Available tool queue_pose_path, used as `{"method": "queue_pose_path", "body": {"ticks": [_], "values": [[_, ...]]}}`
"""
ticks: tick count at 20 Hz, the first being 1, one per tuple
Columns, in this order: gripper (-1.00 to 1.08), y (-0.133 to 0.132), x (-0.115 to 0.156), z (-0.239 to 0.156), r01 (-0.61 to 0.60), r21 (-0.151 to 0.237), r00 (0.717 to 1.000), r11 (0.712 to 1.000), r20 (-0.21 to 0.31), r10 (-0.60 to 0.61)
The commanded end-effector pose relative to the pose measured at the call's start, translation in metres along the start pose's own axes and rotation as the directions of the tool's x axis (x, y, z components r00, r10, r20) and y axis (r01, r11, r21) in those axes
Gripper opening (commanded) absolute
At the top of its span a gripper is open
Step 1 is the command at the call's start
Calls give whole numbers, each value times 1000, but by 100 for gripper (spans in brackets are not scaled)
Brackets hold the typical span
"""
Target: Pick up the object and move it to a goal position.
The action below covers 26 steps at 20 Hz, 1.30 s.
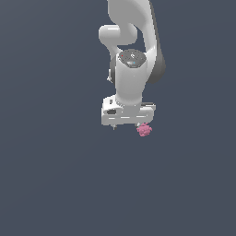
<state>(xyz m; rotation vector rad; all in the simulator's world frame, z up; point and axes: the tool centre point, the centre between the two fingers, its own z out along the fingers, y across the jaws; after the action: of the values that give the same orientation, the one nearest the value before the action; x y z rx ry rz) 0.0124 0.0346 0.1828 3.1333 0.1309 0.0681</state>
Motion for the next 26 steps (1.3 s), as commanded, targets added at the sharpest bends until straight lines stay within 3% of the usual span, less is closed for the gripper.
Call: {"method": "queue_pose_path", "body": {"ticks": [1, 26], "values": [[100, 0, 0, 0, 0, 0, 1000, 1000, 0, 0], [100, -5, -1, 7, -16, 13, 1000, 1000, 22, 15]]}}
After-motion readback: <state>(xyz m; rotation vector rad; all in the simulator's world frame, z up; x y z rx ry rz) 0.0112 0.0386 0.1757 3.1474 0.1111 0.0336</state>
